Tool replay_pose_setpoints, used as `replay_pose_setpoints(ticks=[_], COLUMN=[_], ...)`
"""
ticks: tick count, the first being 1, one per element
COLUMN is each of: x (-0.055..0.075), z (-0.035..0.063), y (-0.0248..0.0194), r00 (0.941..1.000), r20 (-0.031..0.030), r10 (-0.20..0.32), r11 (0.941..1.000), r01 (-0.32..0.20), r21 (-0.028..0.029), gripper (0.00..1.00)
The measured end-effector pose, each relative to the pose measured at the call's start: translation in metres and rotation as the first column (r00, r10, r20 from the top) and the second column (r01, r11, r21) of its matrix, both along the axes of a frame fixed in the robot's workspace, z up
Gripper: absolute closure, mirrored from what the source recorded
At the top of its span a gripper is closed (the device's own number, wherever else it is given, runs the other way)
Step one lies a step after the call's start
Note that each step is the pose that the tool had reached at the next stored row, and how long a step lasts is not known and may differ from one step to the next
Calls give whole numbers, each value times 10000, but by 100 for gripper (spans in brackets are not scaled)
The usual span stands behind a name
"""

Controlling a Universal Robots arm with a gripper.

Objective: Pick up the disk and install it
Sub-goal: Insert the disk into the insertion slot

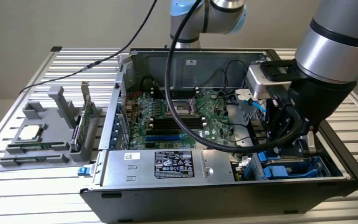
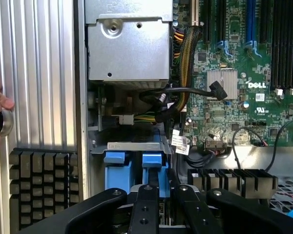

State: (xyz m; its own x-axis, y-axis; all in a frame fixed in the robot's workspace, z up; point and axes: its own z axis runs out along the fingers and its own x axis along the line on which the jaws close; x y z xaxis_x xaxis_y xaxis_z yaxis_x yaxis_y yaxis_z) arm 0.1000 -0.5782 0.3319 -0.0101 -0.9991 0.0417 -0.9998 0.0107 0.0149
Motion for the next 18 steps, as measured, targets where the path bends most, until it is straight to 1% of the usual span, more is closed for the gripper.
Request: replay_pose_setpoints(ticks=[7,10,11,18], x=[8,15,16,25], z=[-62,-73,-71,-67], y=[0,5,6,7], r00=[10000,10000,10000,9999], r20=[-59,-83,-90,-107], r10=[-1,-2,-2,-2], r11=[10000,10000,10000,10000], r01=[1,2,2,1], r21=[-2,-45,-50,-51], gripper=[80,80,80,80])
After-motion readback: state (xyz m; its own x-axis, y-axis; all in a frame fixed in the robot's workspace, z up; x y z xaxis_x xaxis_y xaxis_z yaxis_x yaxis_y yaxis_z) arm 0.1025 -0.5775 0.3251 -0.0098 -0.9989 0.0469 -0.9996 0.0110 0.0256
